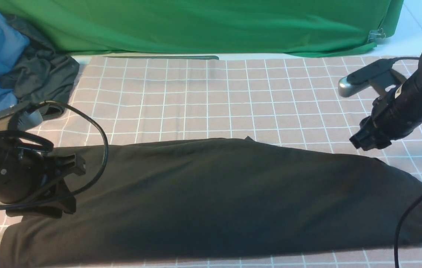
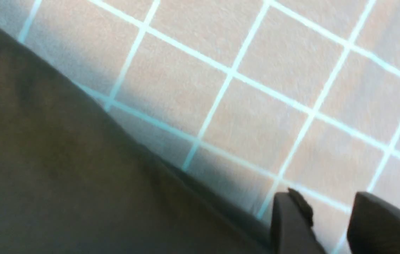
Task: Fold a long-sleeved shirt over a pink coffee tablecloth.
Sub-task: 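Pull the folded dark garment lengthwise by its ends to straighten it flat on the table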
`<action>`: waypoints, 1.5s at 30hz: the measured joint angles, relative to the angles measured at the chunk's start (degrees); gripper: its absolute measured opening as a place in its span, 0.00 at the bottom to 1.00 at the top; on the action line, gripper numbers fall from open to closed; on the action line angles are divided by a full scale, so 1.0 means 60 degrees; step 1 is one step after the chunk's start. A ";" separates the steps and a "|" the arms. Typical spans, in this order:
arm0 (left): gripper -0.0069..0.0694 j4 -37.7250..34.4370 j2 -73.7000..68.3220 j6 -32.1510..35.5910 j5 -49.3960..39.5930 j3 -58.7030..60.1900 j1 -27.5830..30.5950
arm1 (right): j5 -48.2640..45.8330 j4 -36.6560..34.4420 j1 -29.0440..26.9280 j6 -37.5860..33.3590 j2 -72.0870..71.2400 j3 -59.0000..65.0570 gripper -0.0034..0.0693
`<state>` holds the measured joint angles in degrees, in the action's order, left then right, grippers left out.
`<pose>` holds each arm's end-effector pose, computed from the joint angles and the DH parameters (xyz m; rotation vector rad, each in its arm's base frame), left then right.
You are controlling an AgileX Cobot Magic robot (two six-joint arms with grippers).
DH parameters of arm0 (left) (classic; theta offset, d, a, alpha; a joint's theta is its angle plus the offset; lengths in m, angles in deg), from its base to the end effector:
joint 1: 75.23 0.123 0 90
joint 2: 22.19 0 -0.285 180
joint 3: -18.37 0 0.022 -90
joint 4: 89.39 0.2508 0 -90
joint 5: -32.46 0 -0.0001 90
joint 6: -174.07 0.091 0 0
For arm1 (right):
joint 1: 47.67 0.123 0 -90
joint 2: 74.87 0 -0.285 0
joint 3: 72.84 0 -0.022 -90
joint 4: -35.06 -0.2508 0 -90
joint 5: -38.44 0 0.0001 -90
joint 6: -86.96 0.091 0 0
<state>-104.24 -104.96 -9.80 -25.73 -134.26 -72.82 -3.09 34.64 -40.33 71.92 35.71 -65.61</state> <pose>0.2270 -0.0103 0.2533 -0.3269 2.9037 -0.3473 0.3613 0.0470 0.2071 -0.5335 2.7297 -0.0259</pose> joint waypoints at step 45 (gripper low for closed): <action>0.32 0.3214 -0.1662 -0.3794 0.1540 0.2038 0.0000 | -0.2659 0.0241 -0.0734 0.1297 -0.3208 0.1436 0.36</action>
<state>-84.95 -114.94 -32.56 -16.49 -122.04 -72.82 -19.04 36.09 -44.73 79.70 16.47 -57.00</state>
